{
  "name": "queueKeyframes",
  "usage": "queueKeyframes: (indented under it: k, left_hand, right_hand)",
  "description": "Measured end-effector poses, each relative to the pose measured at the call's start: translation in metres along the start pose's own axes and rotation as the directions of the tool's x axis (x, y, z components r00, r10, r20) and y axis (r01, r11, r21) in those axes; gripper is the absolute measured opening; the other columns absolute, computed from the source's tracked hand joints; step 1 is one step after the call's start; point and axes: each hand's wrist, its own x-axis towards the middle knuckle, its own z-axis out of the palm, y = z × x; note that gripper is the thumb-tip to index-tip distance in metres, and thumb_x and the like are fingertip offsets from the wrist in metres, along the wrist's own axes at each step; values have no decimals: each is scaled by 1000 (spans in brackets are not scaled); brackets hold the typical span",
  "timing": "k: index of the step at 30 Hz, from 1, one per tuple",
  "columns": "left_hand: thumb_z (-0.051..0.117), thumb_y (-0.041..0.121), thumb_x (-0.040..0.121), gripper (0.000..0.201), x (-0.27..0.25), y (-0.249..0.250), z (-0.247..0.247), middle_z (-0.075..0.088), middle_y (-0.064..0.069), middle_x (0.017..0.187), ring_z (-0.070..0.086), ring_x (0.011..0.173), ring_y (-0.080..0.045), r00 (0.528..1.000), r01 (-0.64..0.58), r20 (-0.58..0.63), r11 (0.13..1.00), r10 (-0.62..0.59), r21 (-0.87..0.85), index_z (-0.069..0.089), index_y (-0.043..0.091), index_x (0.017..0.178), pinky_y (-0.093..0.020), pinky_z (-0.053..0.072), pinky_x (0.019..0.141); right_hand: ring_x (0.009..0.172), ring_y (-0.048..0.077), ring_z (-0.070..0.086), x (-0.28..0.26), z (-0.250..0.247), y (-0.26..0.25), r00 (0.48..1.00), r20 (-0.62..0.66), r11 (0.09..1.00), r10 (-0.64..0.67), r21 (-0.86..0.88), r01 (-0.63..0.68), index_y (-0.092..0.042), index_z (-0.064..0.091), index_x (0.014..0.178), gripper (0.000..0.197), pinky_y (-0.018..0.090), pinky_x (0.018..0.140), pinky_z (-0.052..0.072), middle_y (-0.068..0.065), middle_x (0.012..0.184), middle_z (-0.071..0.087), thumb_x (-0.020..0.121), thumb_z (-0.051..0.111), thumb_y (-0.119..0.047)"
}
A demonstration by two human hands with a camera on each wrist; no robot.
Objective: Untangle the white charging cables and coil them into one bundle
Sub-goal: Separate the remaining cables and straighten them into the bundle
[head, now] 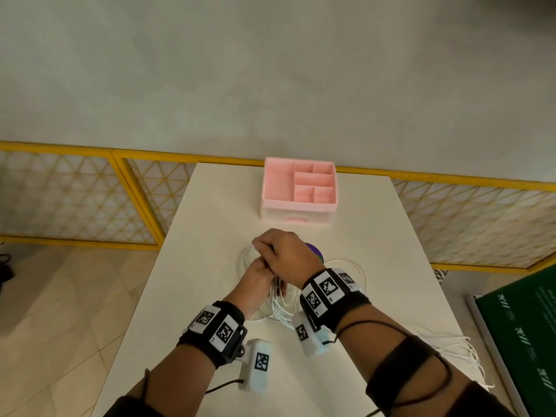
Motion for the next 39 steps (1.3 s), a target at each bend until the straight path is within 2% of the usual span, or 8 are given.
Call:
queueKeyframes:
  k: [9, 14, 16, 20, 24, 28, 33, 39]
  left_hand:
    - [36, -18, 90, 26, -4, 3, -5, 50, -9, 56, 47, 51, -19, 1000, -9, 3, 1000, 9, -12, 53, 2, 91, -30, 39, 50]
    - [33, -11, 97, 27, 1, 3, -1, 47, -6, 67, 45, 46, -13, 998, 23, -54, 999, -24, -32, 46, 4, 115, -29, 39, 45]
    - [35, -6, 99, 21, 1, 5, -2, 47, -4, 67, 41, 46, -14, 996, 17, -89, 994, -27, -110, 48, 4, 112, -27, 37, 45]
    - [45, 6, 103, 12, 1, 12, -10, 53, -6, 71, 46, 51, -17, 992, -22, -122, 909, -32, -416, 57, 5, 104, -29, 42, 48]
    - [60, 27, 93, 14, 6, 14, -25, 50, -5, 78, 50, 58, -19, 993, 22, -81, 818, -84, -576, 56, 16, 85, -29, 41, 49]
    - [46, 73, 85, 60, 10, 17, -39, 52, -6, 65, 46, 50, -22, 983, 107, -20, 651, -184, -751, 59, 16, 71, -35, 38, 62]
    - [51, 38, 92, 35, 12, 15, -38, 47, -4, 57, 36, 46, -18, 967, 95, -70, 599, -246, -795, 52, 17, 65, -32, 40, 60]
    - [43, 21, 94, 21, 19, 12, -36, 41, 1, 56, 31, 43, -14, 963, 6, -149, 573, -224, -820, 52, 16, 76, -27, 36, 53]
  right_hand:
    - [101, 9, 68, 5, -3, -6, 998, 39, 980, 57, 189, -64, -15, 75, 108, 33, 23, 94, 52, -2, 105, 76, 94, 49, -2]
    - [108, 25, 67, 1, 6, 2, 980, 68, 864, 185, 465, -195, -26, 65, 127, 30, 47, 98, 53, 3, 113, 73, 102, 50, -20]
    - [114, 22, 62, -5, 10, 6, 974, 29, 771, 225, 606, -196, -35, 51, 139, 37, 39, 99, 51, 4, 129, 63, 103, 49, -27]
    - [67, 11, 60, -24, 21, 19, 945, 90, 611, 314, 743, -274, -20, 45, 139, 41, 28, 67, 54, 5, 100, 66, 101, 55, -30]
    - [45, 11, 47, -42, 30, 32, 936, 294, 760, 192, 560, -331, -9, 63, 84, 28, 24, 52, 41, 1, 55, 57, 101, 55, -30]
    - [51, 5, 46, -40, 28, 34, 957, 250, 938, 148, 270, -216, -13, 68, 82, 35, 21, 57, 38, -9, 59, 52, 102, 51, -35]
    - [67, 13, 52, -39, 25, 34, 965, 244, 995, 93, 15, -99, -10, 67, 90, 36, 34, 70, 45, -4, 74, 57, 103, 47, -38]
    - [66, -1, 51, -34, 25, 28, 975, 194, 985, 111, 106, -133, -19, 60, 89, 30, 25, 68, 40, -15, 71, 54, 103, 46, -42]
